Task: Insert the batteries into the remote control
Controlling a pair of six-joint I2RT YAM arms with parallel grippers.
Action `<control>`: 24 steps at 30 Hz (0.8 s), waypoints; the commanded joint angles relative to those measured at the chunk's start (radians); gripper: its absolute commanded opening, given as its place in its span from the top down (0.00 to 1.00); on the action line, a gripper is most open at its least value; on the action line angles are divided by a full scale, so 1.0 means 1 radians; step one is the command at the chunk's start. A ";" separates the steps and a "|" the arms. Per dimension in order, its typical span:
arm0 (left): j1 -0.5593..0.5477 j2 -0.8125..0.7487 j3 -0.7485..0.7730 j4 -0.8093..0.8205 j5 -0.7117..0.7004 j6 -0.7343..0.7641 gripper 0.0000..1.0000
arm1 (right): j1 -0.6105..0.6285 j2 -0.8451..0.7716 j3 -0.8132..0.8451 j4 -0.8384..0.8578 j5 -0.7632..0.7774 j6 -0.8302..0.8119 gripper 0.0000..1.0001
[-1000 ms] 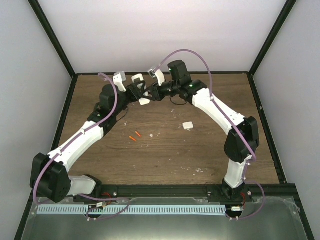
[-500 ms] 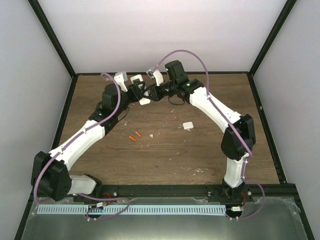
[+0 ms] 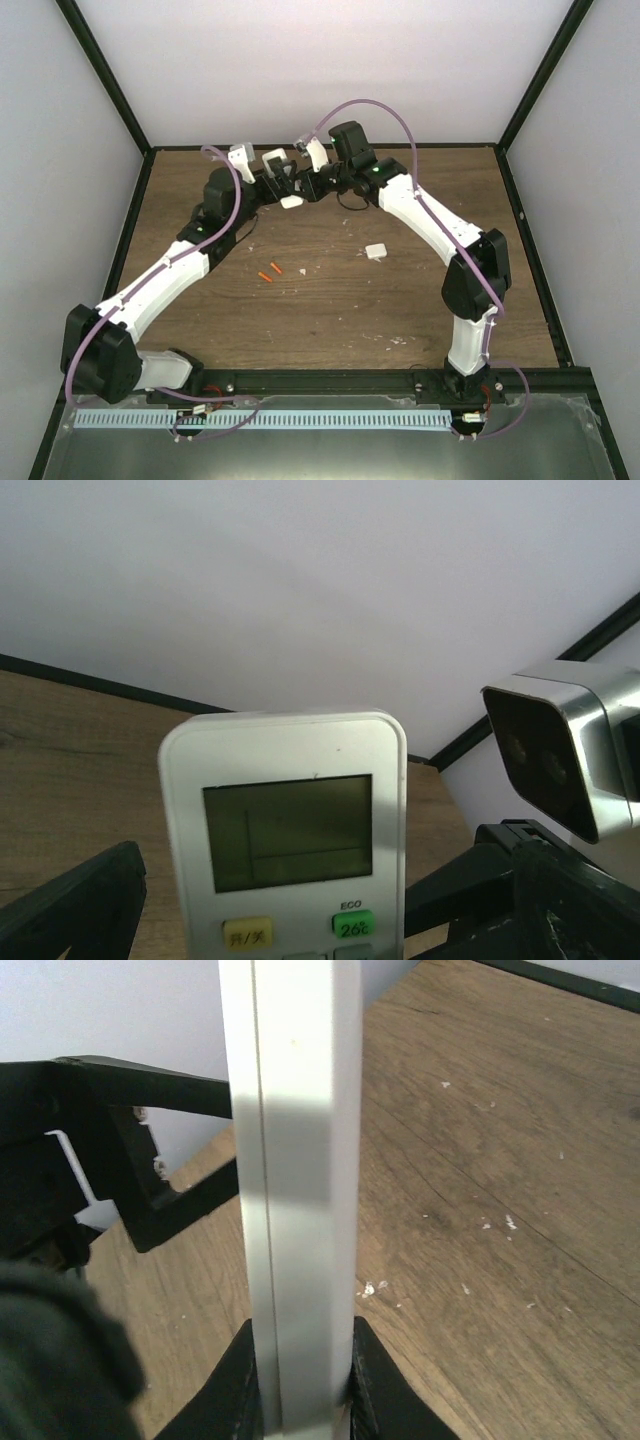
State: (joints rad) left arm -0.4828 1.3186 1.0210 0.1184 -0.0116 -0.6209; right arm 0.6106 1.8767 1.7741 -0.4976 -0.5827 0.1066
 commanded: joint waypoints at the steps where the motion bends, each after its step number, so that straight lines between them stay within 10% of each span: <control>1: 0.010 -0.058 0.033 -0.074 -0.105 -0.025 0.00 | 0.005 -0.021 0.016 -0.022 0.100 -0.053 0.98; 10: 0.150 -0.099 0.070 -0.297 -0.140 -0.259 0.00 | 0.014 -0.108 -0.142 0.046 0.373 -0.202 0.99; 24: 0.165 -0.074 0.173 -0.326 -0.020 -0.482 0.00 | 0.196 -0.185 -0.488 0.633 1.040 -0.720 0.99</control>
State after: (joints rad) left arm -0.3229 1.2434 1.1873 -0.2111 -0.0853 -1.0027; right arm 0.7860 1.6970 1.3087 -0.1139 0.2237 -0.4339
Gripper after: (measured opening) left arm 0.995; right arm 0.099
